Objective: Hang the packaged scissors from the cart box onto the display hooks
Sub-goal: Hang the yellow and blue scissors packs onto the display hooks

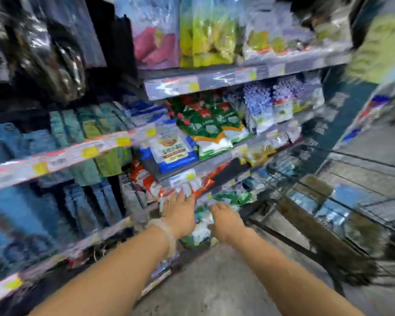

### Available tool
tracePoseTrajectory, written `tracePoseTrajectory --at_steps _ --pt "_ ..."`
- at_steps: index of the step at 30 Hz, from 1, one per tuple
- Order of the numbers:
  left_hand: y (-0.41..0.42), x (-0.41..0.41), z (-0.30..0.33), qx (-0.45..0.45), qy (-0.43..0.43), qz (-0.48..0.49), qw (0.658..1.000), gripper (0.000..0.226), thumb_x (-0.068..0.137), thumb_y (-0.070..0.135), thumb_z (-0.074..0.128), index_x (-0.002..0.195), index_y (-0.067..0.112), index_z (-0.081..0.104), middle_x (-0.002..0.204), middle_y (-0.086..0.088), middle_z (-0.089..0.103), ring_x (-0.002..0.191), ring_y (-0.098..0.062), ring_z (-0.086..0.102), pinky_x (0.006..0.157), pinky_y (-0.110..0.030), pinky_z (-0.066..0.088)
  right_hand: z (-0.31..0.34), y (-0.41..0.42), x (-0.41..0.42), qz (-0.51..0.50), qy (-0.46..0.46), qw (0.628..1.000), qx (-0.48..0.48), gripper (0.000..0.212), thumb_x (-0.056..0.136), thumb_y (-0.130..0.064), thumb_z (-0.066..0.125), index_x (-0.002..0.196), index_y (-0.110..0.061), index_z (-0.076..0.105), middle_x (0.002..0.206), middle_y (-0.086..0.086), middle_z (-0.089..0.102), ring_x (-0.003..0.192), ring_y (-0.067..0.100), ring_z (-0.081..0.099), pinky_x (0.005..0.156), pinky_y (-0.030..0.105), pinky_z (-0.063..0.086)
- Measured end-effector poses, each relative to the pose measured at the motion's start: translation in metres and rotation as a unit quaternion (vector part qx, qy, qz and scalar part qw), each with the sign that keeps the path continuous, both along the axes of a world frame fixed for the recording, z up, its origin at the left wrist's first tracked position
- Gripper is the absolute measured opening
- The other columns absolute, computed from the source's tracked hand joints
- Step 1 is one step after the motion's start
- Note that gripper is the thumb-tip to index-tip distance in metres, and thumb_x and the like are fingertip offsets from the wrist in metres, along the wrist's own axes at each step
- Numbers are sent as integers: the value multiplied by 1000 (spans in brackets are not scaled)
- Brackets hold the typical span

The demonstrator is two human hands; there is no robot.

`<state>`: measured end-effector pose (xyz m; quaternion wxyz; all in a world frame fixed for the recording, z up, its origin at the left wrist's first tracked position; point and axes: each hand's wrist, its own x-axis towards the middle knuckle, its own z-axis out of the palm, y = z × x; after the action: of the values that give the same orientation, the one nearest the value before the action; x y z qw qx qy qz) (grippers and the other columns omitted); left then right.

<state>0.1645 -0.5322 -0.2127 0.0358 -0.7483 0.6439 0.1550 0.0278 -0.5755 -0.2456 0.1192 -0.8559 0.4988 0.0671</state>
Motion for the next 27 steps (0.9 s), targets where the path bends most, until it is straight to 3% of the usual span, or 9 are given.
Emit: tracePoseTrajectory --at_steps 4,10,18,27 --pt "-45 -107 -3 -2 -8 -93 996 61 89 31 55 141 13 30 147 -15 28 137 -35 25 111 -46 29 0 -24 -120 -104 11 995 8 50 88 -31 56 129 -7 40 134 15 43 128 33 38 102 41 38" --pt "-98 -240 1 38 -3 -216 976 65 95 29 49 149 14 15 155 -16 15 144 -33 12 114 -46 19 5 -48 -260 -245 2 969 28 45 89 -22 52 130 -7 40 137 16 41 130 35 36 105 42 37" --pt "-193 -352 -17 45 -11 -306 951 64 93 23 53 147 13 20 155 -14 14 144 -33 11 115 -46 20 -13 -109 -369 -356 -39 933 35 43 87 -27 57 123 -8 46 126 16 49 118 35 47 96 40 43" --pt "-376 -466 -79 92 -13 -365 926 60 94 30 48 147 17 22 157 -12 12 145 -31 13 115 -43 21 -50 -265 -476 -498 -105 855 103 51 91 -29 56 134 -7 40 136 17 44 124 34 45 103 36 38"
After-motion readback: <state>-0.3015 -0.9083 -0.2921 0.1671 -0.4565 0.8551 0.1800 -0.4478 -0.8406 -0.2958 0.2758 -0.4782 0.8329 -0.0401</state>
